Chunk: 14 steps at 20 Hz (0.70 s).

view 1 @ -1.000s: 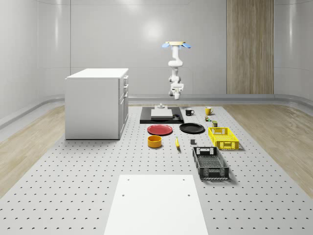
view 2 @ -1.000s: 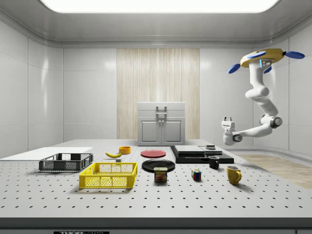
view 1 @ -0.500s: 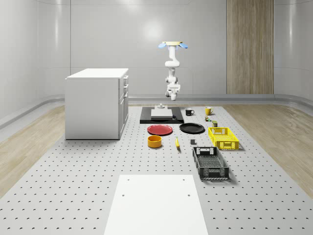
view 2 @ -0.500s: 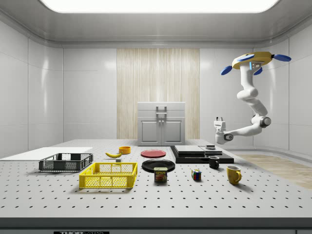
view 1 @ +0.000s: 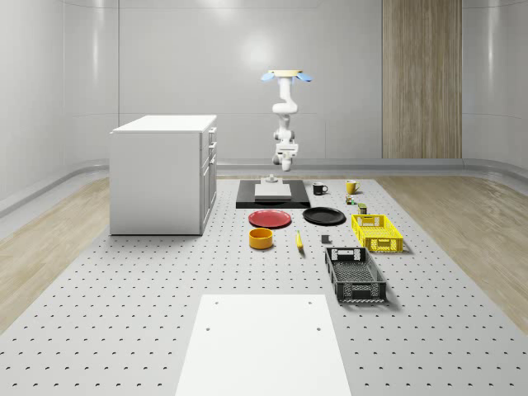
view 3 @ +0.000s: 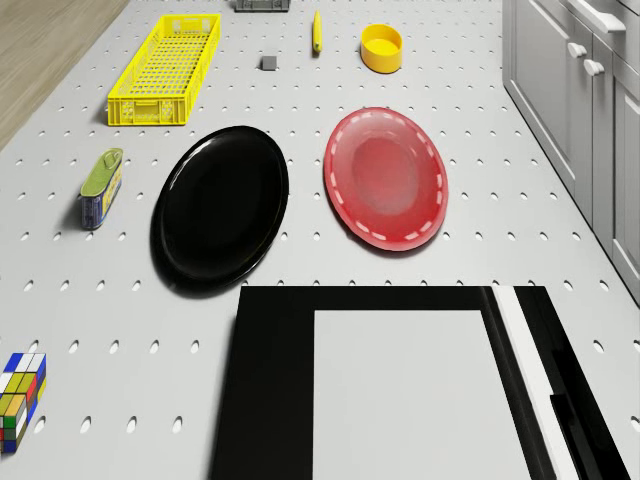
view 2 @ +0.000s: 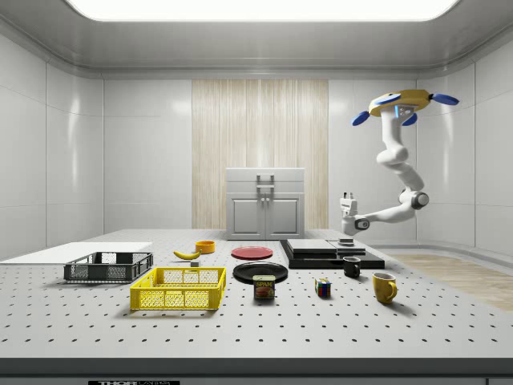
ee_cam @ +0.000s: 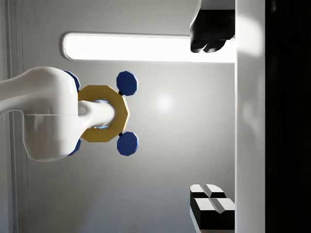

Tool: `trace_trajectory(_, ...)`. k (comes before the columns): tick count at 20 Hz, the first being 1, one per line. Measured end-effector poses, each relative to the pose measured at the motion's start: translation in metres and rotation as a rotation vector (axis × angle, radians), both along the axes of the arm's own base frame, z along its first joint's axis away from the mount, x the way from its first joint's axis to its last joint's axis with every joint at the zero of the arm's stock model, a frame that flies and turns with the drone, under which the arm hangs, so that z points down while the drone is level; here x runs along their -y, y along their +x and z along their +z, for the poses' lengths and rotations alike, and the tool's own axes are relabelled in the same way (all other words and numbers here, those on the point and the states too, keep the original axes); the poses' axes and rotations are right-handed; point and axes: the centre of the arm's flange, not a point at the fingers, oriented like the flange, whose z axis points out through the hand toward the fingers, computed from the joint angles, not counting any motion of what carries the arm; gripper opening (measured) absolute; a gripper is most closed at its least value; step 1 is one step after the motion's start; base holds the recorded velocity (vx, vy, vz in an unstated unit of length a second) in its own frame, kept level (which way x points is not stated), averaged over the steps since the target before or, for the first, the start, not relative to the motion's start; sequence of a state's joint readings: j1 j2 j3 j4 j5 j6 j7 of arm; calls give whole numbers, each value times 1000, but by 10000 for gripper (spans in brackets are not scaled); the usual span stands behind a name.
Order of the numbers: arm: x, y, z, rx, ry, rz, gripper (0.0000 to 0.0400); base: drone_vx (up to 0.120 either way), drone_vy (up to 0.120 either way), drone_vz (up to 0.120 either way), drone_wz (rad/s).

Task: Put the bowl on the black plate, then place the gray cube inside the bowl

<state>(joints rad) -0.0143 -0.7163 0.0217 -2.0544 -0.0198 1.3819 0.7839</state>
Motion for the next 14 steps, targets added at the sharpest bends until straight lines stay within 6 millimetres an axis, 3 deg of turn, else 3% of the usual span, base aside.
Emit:
trace_trajectory(11,-18,-1,-2,8,-182,-5,400,120,-120,0,0)
trace_trajectory(14,-31,-1,-6,10,-322,-9,400,120,0,-107,0)
